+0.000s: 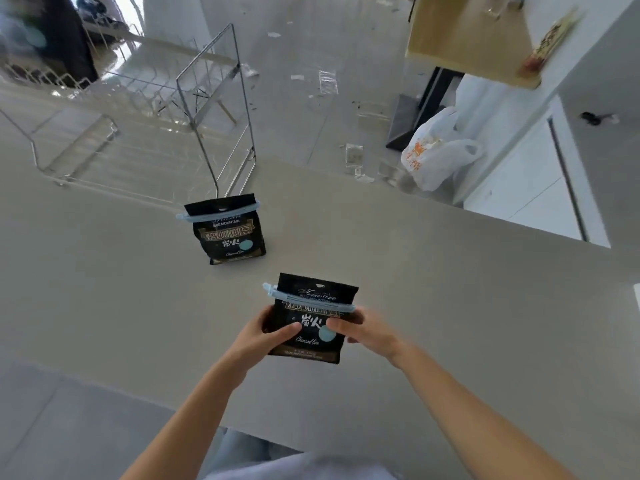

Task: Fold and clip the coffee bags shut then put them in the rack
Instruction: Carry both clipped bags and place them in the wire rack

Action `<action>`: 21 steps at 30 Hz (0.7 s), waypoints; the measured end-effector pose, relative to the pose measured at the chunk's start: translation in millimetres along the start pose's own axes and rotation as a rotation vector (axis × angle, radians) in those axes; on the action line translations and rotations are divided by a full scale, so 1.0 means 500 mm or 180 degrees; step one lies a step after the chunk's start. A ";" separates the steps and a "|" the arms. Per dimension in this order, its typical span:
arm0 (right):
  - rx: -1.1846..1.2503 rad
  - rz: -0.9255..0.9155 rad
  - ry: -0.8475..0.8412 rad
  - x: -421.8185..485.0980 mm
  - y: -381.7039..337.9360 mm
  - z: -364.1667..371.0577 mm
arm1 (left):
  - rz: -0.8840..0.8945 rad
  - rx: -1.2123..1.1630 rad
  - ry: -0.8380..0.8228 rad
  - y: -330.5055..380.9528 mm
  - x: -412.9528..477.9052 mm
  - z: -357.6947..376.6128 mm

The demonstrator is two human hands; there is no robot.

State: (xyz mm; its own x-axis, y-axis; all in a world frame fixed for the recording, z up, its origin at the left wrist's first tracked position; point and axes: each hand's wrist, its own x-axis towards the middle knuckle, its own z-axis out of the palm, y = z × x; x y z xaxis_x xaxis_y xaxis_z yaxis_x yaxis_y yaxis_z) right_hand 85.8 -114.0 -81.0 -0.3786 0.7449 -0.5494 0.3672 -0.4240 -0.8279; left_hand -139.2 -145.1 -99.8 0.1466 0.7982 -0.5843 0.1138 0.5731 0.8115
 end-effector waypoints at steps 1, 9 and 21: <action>0.0025 -0.0062 0.0005 0.011 -0.008 0.007 | 0.0042 0.0075 0.0035 -0.002 0.004 -0.018; -0.0331 -0.0632 0.0052 0.153 -0.118 0.116 | 0.0588 0.0301 0.0600 0.008 0.023 -0.196; -0.0325 -0.0567 -0.0124 0.335 -0.172 0.246 | 0.0449 0.0317 0.0328 -0.005 0.089 -0.427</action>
State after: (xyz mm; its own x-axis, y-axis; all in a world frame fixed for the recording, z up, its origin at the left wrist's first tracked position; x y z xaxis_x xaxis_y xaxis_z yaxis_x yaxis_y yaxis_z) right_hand -113.9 -16.3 -115.9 -0.4770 0.7822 -0.4008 0.3750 -0.2312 -0.8977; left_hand -342.7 -71.6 -126.3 0.0673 0.8870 -0.4568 0.1965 0.4371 0.8777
